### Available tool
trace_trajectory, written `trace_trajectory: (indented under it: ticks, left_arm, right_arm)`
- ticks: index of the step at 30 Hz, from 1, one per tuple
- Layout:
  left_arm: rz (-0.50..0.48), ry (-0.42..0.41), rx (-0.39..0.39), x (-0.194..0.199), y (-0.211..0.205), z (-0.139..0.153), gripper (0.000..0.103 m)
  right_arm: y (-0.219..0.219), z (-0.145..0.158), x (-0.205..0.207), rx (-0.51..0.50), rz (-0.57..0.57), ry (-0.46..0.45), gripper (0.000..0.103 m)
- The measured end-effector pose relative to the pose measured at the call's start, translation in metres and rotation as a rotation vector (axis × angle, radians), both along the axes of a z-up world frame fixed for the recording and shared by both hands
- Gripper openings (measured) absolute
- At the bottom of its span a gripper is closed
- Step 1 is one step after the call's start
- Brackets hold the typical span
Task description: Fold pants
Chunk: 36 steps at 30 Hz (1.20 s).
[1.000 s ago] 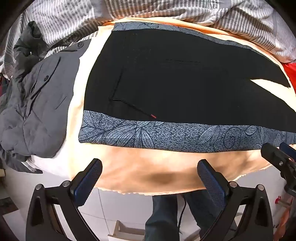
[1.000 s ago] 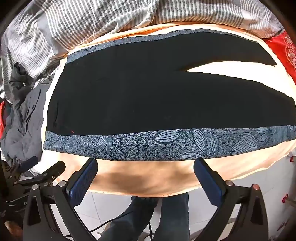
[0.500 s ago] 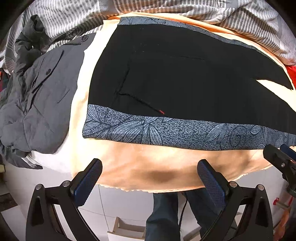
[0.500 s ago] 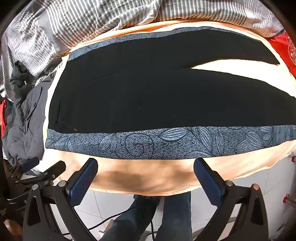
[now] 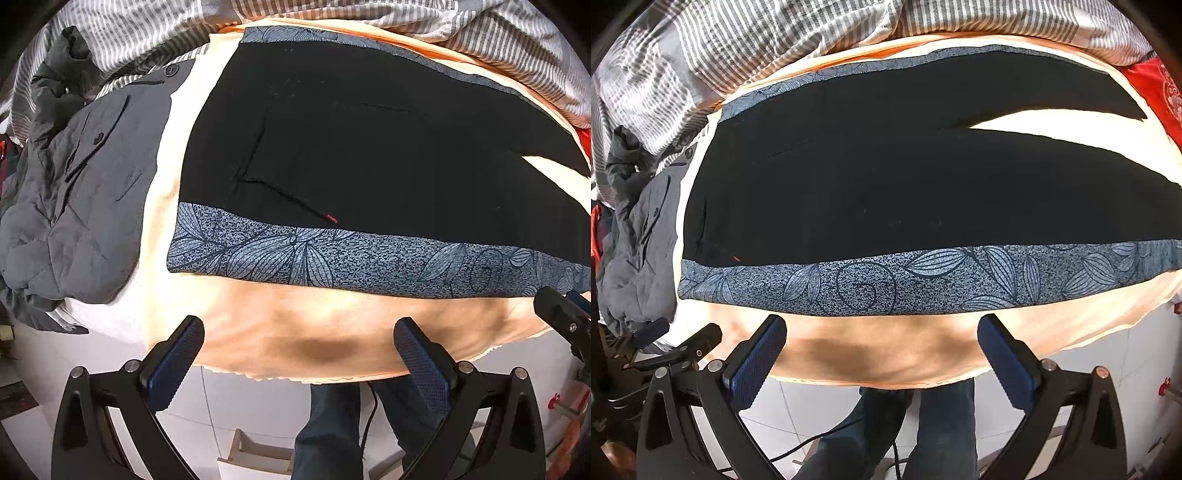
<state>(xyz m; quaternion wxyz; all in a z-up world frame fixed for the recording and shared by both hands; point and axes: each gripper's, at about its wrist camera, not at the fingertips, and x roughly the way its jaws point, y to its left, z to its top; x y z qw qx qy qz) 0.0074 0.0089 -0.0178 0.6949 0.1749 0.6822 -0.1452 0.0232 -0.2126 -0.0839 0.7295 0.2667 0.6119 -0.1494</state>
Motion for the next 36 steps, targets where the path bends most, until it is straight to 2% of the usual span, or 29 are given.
trace_trajectory:
  ticks: [20, 28, 31, 36]
  left_arm:
    - [-0.013, -0.025, 0.015, 0.004, -0.004, -0.002, 0.103]
    - [0.005, -0.011, -0.038, 0.009, -0.002, -0.006, 0.103]
    - [0.012, -0.015, -0.074, 0.014, 0.0, -0.009, 0.103]
    - [0.012, -0.021, -0.122, 0.018, 0.005, -0.018, 0.103]
  right_arm:
    - [-0.003, -0.007, -0.002, 0.01, -0.016, 0.017, 0.103]
    - [-0.006, -0.011, -0.006, 0.034, -0.032, 0.002, 0.103]
    - [-0.01, -0.017, -0.008, 0.125, -0.053, -0.046, 0.103]
    - [-0.02, -0.044, -0.02, 0.395, -0.15, -0.163, 0.103]
